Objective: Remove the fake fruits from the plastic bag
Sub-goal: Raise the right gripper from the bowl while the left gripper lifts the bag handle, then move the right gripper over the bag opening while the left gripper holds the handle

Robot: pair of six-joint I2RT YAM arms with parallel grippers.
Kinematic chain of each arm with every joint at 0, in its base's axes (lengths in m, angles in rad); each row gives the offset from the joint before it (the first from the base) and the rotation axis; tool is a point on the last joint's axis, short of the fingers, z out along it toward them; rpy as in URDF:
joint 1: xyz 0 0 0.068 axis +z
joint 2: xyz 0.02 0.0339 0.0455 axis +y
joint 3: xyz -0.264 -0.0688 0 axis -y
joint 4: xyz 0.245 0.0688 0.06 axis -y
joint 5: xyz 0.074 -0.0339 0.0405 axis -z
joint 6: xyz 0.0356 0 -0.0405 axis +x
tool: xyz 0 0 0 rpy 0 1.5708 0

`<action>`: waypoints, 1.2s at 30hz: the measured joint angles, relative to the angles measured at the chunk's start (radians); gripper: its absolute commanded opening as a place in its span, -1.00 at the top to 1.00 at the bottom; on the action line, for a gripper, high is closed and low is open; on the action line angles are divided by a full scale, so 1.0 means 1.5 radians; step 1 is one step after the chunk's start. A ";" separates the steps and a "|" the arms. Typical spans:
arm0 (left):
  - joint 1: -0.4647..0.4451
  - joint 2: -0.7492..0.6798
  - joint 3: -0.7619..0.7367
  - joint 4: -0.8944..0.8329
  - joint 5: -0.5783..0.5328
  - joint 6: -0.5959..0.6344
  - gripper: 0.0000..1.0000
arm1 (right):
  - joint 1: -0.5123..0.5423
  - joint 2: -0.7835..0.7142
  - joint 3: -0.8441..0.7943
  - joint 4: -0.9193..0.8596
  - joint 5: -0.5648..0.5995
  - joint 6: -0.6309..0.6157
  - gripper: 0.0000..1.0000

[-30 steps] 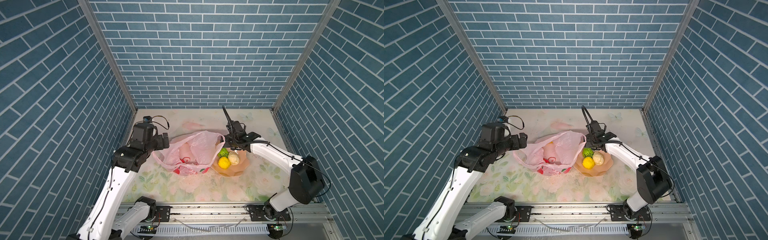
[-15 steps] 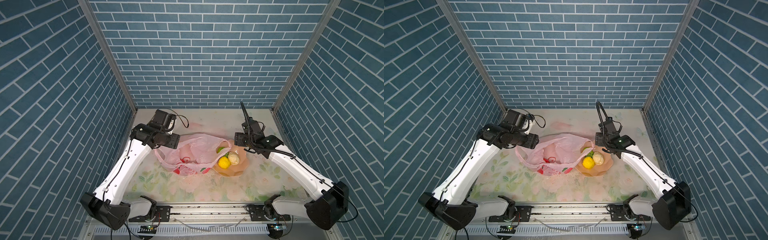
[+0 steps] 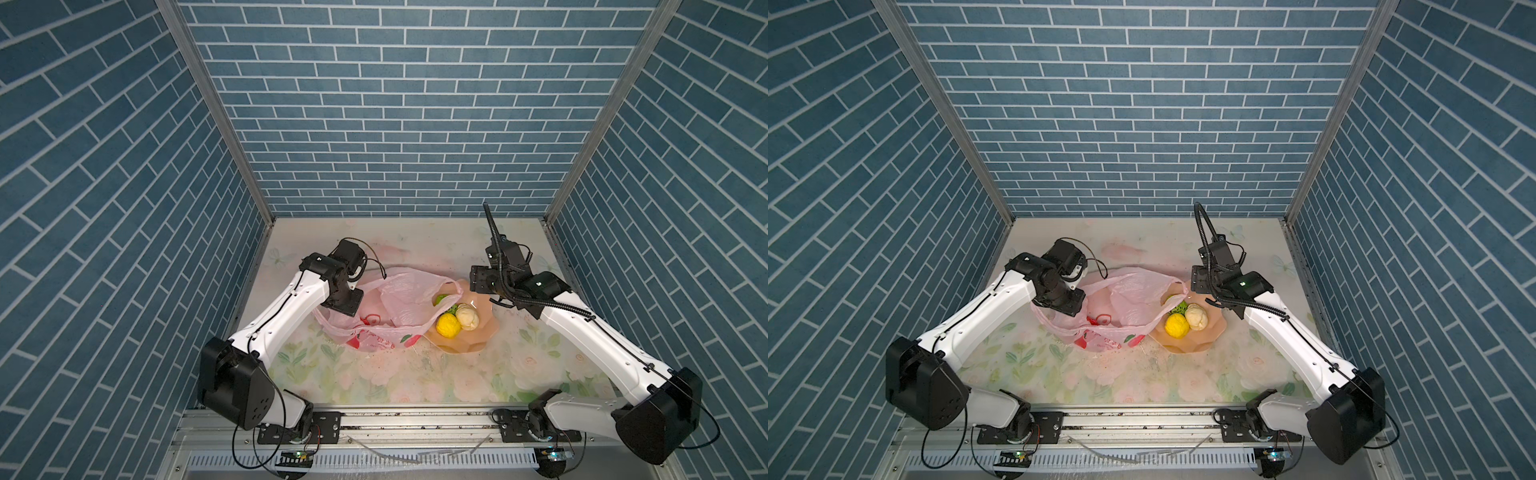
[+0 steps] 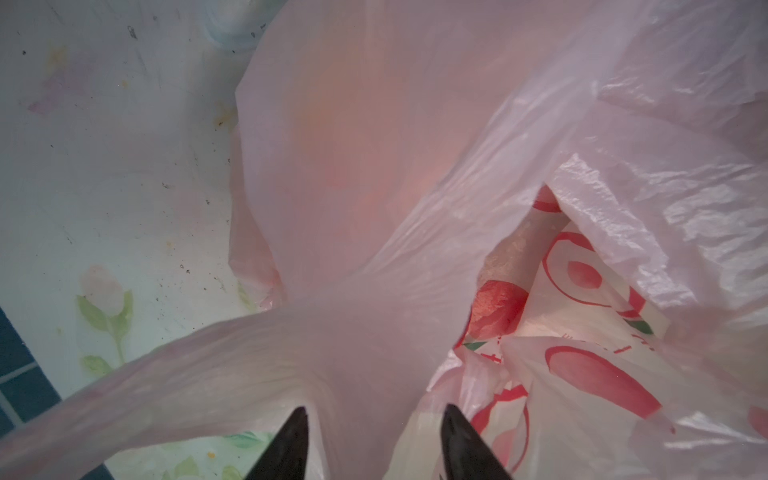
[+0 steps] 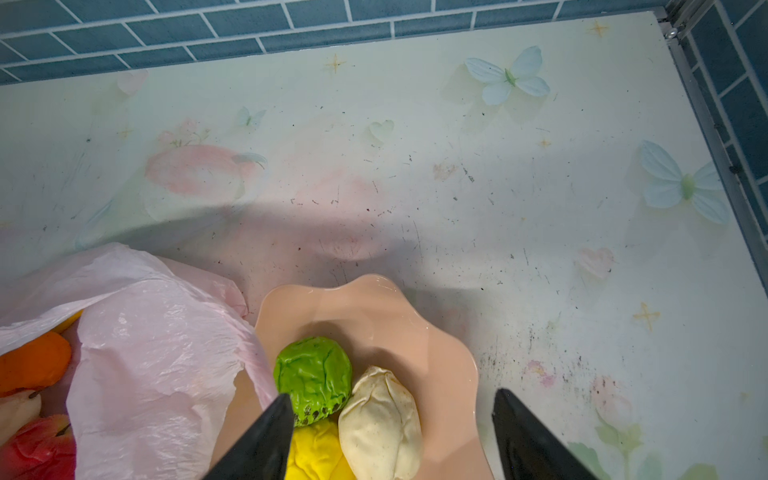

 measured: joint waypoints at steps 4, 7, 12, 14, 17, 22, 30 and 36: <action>0.000 0.000 -0.020 0.037 -0.030 -0.022 0.54 | 0.000 0.000 0.000 0.010 -0.025 -0.005 -0.47; 0.000 -0.003 -0.040 0.064 -0.067 -0.046 0.68 | 0.004 0.001 0.001 0.025 -0.054 -0.016 -0.40; 0.000 -0.043 -0.065 0.101 -0.126 -0.099 0.70 | 0.047 0.030 0.026 0.037 -0.090 -0.031 -0.35; 0.000 -0.071 -0.069 0.111 -0.148 -0.122 0.70 | 0.080 0.064 0.058 0.040 -0.101 -0.034 -0.33; 0.000 -0.116 -0.074 0.123 -0.178 -0.153 0.70 | 0.129 0.128 0.121 0.051 -0.121 -0.035 -0.28; 0.006 -0.161 -0.079 0.125 -0.208 -0.185 0.70 | 0.196 0.248 0.257 0.065 -0.160 -0.035 -0.16; 0.092 -0.219 -0.091 0.126 -0.191 -0.206 0.70 | 0.260 0.392 0.414 0.071 -0.233 -0.035 -0.09; 0.114 -0.229 -0.093 0.133 -0.132 -0.203 0.70 | 0.281 0.439 0.446 0.062 -0.310 -0.035 -0.02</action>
